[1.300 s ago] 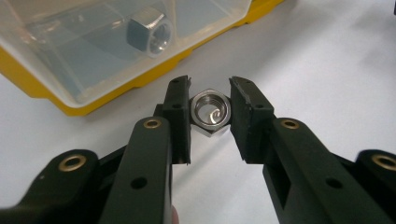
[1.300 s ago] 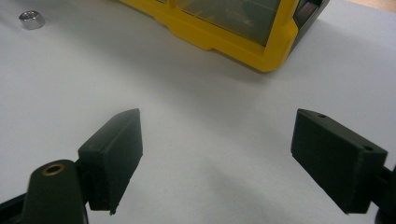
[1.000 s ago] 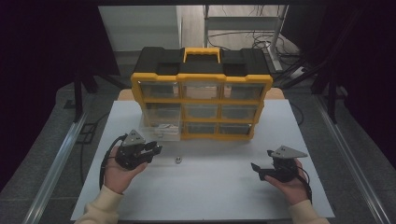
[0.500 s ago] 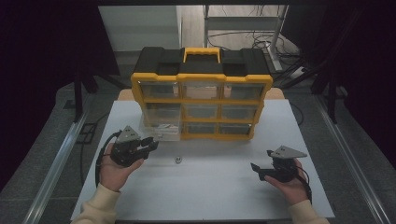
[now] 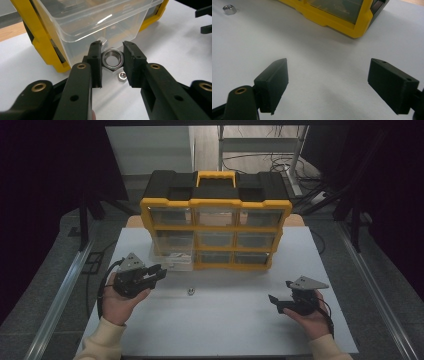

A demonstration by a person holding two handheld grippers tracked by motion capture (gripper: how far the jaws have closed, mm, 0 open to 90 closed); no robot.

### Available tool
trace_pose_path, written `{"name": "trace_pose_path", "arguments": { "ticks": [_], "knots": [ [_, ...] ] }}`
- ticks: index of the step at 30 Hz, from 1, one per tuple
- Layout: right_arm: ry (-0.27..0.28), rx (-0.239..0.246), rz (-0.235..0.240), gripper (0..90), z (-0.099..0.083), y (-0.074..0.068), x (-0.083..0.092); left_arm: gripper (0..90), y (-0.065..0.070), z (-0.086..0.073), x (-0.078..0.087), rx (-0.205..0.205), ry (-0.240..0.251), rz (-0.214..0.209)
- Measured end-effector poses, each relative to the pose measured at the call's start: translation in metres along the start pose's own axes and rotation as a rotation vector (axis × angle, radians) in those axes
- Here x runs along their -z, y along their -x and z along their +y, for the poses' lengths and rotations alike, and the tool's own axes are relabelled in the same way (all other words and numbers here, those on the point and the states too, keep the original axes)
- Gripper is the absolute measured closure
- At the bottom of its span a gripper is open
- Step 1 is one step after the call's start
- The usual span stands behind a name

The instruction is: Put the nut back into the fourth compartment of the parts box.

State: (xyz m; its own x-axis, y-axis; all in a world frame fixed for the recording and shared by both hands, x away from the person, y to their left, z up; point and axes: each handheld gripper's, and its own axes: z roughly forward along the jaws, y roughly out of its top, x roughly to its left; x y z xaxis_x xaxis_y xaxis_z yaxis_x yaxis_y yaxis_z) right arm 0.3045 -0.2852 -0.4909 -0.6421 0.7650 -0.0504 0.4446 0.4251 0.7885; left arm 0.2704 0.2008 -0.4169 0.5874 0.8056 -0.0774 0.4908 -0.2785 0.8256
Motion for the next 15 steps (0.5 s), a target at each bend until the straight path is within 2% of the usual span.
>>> {"name": "trace_pose_path", "arguments": {
  "ticks": [8, 15],
  "knots": [
    [0.0, -0.001, 0.0, 17.2, 0.0, 0.0, 0.0, 70.2, 0.0, 0.004, 0.006, 0.001, 0.014, -0.001],
    [0.0, -0.002, -0.002, 17.2, 0.0, -0.001, 0.0, 70.2, 0.002, 0.007, 0.013, 0.001, 0.022, -0.021]
  ]
}}
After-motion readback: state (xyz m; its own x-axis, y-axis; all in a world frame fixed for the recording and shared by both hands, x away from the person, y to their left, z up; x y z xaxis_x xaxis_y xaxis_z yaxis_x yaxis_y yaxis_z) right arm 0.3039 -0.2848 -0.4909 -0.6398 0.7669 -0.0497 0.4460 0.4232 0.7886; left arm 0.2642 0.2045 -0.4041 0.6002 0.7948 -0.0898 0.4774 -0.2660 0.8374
